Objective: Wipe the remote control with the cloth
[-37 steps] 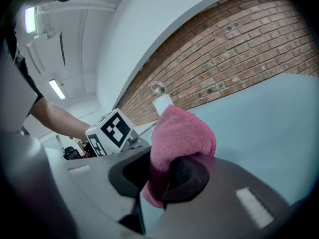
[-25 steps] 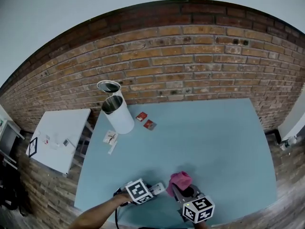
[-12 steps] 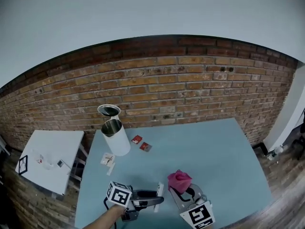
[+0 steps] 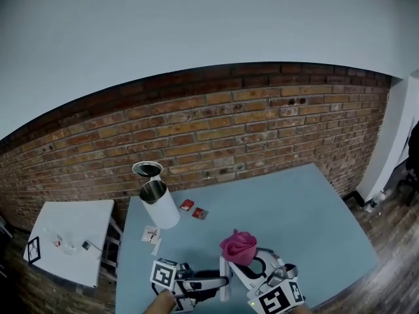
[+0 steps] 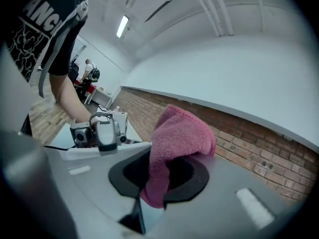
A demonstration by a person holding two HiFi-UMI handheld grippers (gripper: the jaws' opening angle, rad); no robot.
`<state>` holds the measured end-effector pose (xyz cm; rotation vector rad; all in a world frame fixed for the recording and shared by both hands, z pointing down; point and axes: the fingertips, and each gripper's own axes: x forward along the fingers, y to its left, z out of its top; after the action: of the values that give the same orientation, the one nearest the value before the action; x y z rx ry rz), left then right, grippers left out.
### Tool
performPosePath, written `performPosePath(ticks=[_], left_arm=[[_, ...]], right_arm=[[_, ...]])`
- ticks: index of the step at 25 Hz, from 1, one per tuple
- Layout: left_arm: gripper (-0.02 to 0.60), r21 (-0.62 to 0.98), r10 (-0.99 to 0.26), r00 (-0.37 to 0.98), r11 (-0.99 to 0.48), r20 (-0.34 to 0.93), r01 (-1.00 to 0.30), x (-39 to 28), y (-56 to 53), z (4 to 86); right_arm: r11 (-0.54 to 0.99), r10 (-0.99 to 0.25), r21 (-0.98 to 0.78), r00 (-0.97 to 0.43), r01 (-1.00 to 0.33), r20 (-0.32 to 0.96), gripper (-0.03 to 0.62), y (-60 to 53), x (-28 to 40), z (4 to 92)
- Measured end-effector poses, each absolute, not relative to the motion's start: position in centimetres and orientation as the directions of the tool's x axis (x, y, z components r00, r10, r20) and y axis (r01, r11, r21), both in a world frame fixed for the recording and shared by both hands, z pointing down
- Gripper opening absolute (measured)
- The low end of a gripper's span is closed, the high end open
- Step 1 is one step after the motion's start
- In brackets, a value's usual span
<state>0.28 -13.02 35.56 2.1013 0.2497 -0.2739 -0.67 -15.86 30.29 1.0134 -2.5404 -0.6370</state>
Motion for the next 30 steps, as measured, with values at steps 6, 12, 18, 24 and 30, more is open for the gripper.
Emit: performPosePath(ticks=[6,12,18,24,30], left_arm=[[0.238,0.819,0.078,0.951,-0.49,-0.299,0.298,-0.4,-12.7,35.3],[0.239,0.834,0.037,0.953,-0.473,-0.301,0.282,-0.9,-13.2,35.6],[0.238,0.828,-0.029,0.935,-0.474,-0.355,0.3,-1.6,-14.0,34.6],[0.238,0.811,-0.083,0.904,-0.48,-0.42,0.333,-1.9,-14.9,33.3],[0.239,0.804,-0.119,0.879,-0.475,-0.462,0.358,-2.2,-15.4,32.7]], right_arm=[[0.651,-0.697,0.526,-0.705,-0.548,0.128,0.064,-15.1,-1.3,29.9],[0.647,-0.701,0.54,-0.699,-0.538,0.143,0.066,-14.4,-1.5,30.1],[0.674,-0.678,0.521,-0.718,-0.524,0.156,0.066,-13.2,-2.3,30.5],[0.695,-0.666,0.465,-0.734,-0.548,0.131,0.064,-12.4,-2.4,30.6],[0.71,-0.66,0.42,-0.742,-0.565,0.118,0.066,-12.4,-2.3,30.7]])
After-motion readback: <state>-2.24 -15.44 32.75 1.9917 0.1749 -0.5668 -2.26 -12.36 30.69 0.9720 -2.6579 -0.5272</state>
